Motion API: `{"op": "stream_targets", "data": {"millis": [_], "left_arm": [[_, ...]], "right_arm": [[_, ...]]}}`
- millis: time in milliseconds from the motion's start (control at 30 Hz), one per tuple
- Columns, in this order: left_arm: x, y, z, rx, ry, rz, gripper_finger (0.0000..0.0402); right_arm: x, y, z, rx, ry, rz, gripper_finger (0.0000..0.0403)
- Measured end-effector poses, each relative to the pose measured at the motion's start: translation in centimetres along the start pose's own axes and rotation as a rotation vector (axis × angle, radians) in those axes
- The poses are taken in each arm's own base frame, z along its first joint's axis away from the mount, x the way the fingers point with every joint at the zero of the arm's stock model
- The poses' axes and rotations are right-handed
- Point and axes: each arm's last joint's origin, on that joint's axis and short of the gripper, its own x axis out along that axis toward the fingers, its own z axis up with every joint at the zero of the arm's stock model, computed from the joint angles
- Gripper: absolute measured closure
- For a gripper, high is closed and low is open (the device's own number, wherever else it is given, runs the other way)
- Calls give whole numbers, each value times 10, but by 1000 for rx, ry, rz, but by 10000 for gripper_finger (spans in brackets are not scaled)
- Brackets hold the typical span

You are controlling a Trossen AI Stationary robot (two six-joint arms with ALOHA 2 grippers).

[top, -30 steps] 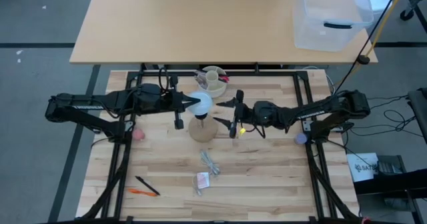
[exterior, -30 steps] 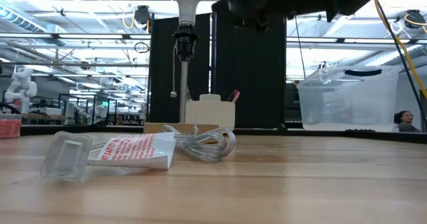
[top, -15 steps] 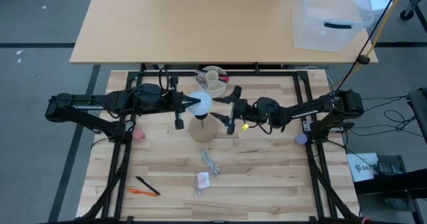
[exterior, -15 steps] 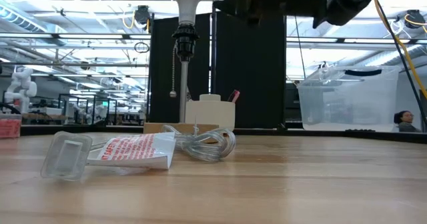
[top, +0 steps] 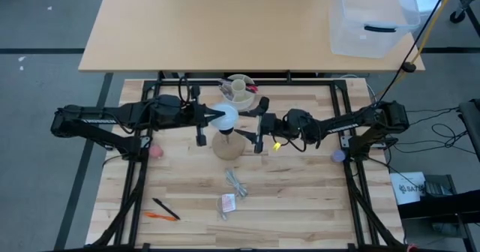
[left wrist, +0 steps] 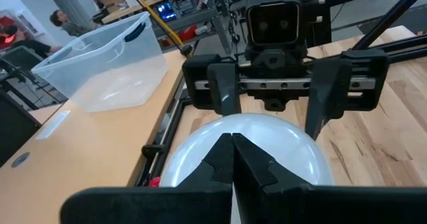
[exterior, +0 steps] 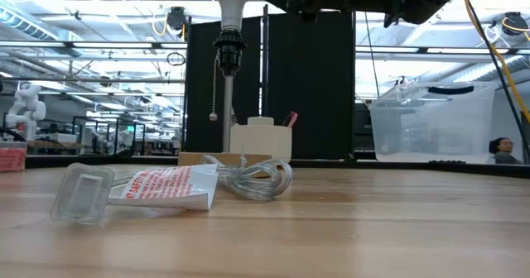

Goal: Screw lightbulb
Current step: Insert the lightbulb into the wooden lamp

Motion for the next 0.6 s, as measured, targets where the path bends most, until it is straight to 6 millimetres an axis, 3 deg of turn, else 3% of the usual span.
{"op": "stream_targets", "data": {"millis": [467,600], "left_arm": [[0,1,0,1,5,27,401],[0,1,0,1,5,28,401]], "right_arm": [[-6,37,6,-32,7,114,140],[-7,40,1,-82,88,-4,140]]}}
